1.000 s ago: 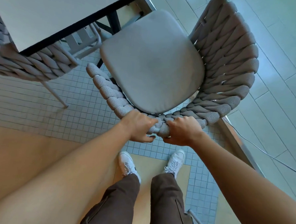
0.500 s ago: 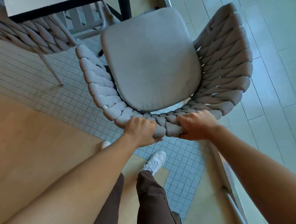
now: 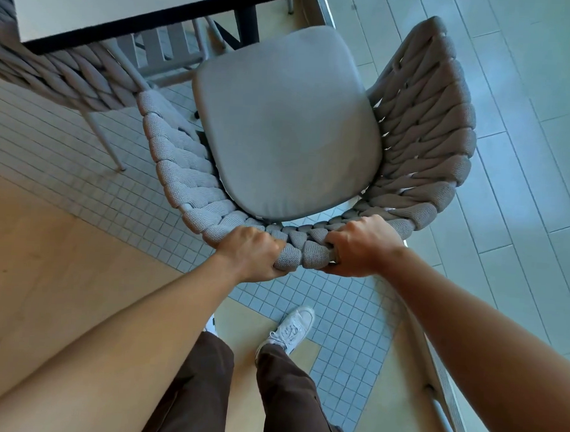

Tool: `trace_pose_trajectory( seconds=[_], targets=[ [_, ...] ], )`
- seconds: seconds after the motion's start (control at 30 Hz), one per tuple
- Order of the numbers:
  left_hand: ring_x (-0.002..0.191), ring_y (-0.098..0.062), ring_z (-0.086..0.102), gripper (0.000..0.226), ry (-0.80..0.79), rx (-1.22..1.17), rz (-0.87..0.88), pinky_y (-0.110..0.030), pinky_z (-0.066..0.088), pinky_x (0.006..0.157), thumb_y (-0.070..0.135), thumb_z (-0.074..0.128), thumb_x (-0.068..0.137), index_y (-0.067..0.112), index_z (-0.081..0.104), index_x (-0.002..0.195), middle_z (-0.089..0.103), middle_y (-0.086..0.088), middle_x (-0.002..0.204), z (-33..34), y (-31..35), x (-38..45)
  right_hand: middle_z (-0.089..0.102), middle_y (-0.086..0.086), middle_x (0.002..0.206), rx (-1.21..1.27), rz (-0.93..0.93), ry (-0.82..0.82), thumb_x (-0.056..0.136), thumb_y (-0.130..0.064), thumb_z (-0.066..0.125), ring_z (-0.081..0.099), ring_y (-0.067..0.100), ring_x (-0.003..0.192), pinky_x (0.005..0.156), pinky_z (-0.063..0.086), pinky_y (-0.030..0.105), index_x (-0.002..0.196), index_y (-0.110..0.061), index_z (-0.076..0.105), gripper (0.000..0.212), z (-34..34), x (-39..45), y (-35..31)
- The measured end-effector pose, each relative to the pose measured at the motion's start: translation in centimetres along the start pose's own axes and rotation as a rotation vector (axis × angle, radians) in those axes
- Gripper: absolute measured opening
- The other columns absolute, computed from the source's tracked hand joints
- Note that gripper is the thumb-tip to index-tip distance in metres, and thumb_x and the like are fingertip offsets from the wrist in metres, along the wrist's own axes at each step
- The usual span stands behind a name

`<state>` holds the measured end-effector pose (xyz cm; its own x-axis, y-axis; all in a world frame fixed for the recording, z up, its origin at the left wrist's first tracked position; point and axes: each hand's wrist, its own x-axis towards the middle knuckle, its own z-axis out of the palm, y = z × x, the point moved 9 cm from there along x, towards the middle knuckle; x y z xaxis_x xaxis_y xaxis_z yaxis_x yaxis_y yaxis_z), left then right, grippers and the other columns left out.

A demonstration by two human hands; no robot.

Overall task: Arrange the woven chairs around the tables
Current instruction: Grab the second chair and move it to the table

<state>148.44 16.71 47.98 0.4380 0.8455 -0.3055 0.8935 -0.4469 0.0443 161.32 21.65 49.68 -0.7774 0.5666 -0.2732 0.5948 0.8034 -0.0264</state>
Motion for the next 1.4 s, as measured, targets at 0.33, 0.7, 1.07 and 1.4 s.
trace_pose_trajectory(
  seconds=[0.33, 0.7, 1.07, 1.4],
  targets=[
    [0.082, -0.030, 0.070, 0.054, -0.010, -0.053, -0.006, -0.036, 0.052, 0.072, 0.072, 0.052, 0.085, 0.024, 0.068, 0.104, 0.074, -0.003, 0.089, -0.7, -1.7, 0.4, 0.067, -0.009, 0.074, -0.026, 0.107, 0.012, 0.067, -0.097, 0.036, 0.065, 0.022, 0.067, 0.060, 0.036, 0.030, 0.082, -0.029, 0.066, 0.075, -0.4, 1.5, 0.5],
    [0.089, -0.026, 0.069, 0.060, -0.104, 0.032, 0.123, -0.035, 0.051, 0.075, 0.072, 0.042, 0.088, 0.023, 0.063, 0.116, 0.073, -0.002, 0.099, 1.1, -2.7, -2.9, 0.070, -0.005, 0.080, 0.071, 0.142, 0.011, 0.074, -0.090, 0.042, 0.068, 0.023, 0.074, 0.062, 0.034, 0.031, 0.086, -0.029, 0.068, 0.068, -0.3, 0.7, -4.0],
    [0.088, -0.025, 0.069, 0.055, -0.079, -0.031, -0.012, -0.036, 0.052, 0.075, 0.073, 0.051, 0.082, 0.026, 0.066, 0.107, 0.074, 0.003, 0.095, -0.1, -4.7, -3.4, 0.068, -0.008, 0.072, 0.037, 0.099, 0.045, 0.074, -0.091, 0.044, 0.065, 0.022, 0.062, 0.058, 0.032, 0.030, 0.074, -0.025, 0.064, 0.068, -1.1, 2.8, -4.5],
    [0.092, -0.031, 0.068, 0.057, -0.079, -0.023, -0.068, -0.038, 0.052, 0.078, 0.072, 0.051, 0.085, 0.024, 0.066, 0.112, 0.072, -0.005, 0.096, -0.1, -2.7, -1.6, 0.068, -0.010, 0.075, 0.003, 0.057, 0.044, 0.069, -0.100, 0.030, 0.068, 0.021, 0.067, 0.057, 0.038, 0.028, 0.084, -0.029, 0.067, 0.081, 0.1, 1.8, -1.5]
  ],
)
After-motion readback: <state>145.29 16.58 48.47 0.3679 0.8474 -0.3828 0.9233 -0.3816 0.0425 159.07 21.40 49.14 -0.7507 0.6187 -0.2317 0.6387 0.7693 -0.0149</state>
